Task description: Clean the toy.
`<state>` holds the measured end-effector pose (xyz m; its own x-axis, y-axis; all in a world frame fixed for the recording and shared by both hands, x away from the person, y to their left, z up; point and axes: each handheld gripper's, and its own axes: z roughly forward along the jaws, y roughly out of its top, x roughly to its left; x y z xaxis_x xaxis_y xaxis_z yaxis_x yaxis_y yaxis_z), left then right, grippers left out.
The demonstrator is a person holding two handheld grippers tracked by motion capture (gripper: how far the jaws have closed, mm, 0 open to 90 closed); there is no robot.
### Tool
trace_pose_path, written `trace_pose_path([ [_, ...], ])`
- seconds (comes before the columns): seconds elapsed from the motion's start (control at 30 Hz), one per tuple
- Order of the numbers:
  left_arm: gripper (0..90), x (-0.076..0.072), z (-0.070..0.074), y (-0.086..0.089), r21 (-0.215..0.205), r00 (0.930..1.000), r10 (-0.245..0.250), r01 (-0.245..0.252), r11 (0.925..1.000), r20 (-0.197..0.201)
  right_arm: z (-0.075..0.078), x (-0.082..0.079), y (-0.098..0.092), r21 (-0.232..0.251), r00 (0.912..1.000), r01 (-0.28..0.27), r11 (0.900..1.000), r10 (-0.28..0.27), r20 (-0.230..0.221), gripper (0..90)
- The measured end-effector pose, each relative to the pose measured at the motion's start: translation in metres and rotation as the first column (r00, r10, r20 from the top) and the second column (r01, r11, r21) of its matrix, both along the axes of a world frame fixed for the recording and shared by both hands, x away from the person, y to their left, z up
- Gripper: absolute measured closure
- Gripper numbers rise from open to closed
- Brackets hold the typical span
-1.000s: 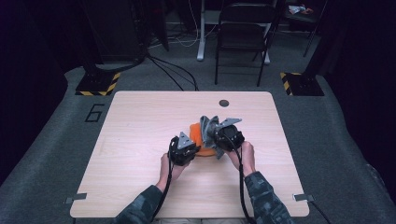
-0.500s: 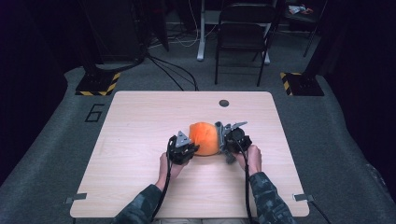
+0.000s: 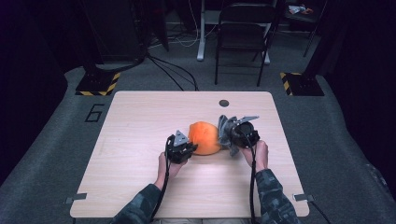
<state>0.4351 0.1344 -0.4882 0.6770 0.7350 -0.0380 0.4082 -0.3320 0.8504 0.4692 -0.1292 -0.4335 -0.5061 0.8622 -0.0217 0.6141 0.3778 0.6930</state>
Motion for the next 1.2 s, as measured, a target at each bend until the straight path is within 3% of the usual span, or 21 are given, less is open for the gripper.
trace_pose_path([
  [0.03,79.0,0.0,0.0,0.001,0.004,1.0,-0.004,0.004,1.0,0.005,0.003,-0.003,0.006,0.008,0.9994,-0.028,1.0,0.028,0.018,76.0],
  [0.1,78.2,0.0,-0.001,0.001,-0.003,1.0,-0.005,0.005,1.0,0.004,-0.001,-0.003,0.016,0.004,0.9981,-0.062,0.998,0.062,0.004,75.9],
  [0.13,77.1,0.0,-0.001,0.002,-0.003,0.9999,-0.012,0.012,0.9999,0.008,-0.005,-0.002,0.023,-0.014,0.9974,-0.068,0.998,0.068,-0.023,75.9],
  [0.2,70.6,-0.001,0.0,0.003,-0.002,1.0,-0.006,0.006,1.0,0.005,-0.018,0.001,0.03,-0.053,0.9976,-0.065,0.996,0.064,-0.027,75.9],
  [0.43,44.0,-0.008,0.005,0.003,0.051,0.999,0.014,-0.016,0.9986,0.042,-0.023,0.004,0.022,-0.041,0.998,-0.041,0.998,0.038,-0.05,75.9],
  [0.6,38.6,-0.007,-0.003,-0.006,0.104,0.9977,0.041,-0.046,0.9935,0.055,-0.024,0.004,0.022,-0.039,0.998,-0.039,0.998,0.037,-0.05,75.9],
  [0.67,42.0,-0.006,-0.007,-0.008,0.106,0.9963,0.054,-0.06,0.9926,0.067,-0.024,0.004,0.023,-0.041,0.9981,-0.042,0.998,0.04,-0.048,75.8],
  [0.77,63.5,-0.003,-0.01,-0.007,0.103,0.9969,0.04,-0.047,0.9936,0.068,-0.024,0.004,0.024,-0.047,0.9982,-0.043,0.998,0.041,-0.044,75.9],
  [0.83,71.2,-0.003,-0.011,-0.007,0.093,0.9965,0.04,-0.046,0.9946,0.073,-0.024,0.003,0.024,-0.041,0.9981,-0.042,0.998,0.04,-0.046,75.8],
  [1.0,77.0,-0.004,-0.004,-0.005,0.066,0.9961,0.027,-0.033,0.9973,0.084,-0.018,0.002,0.022,-0.055,0.9986,-0.042,0.998,0.04,-0.035,75.8],
  [1.2,78.4,-0.008,0.01,-0.004,0.019,0.9971,0.016,-0.018,0.9997,0.075,0.012,-0.006,0.02,-0.018,0.9983,-0.053,0.998,0.054,0.024,75.9],
])
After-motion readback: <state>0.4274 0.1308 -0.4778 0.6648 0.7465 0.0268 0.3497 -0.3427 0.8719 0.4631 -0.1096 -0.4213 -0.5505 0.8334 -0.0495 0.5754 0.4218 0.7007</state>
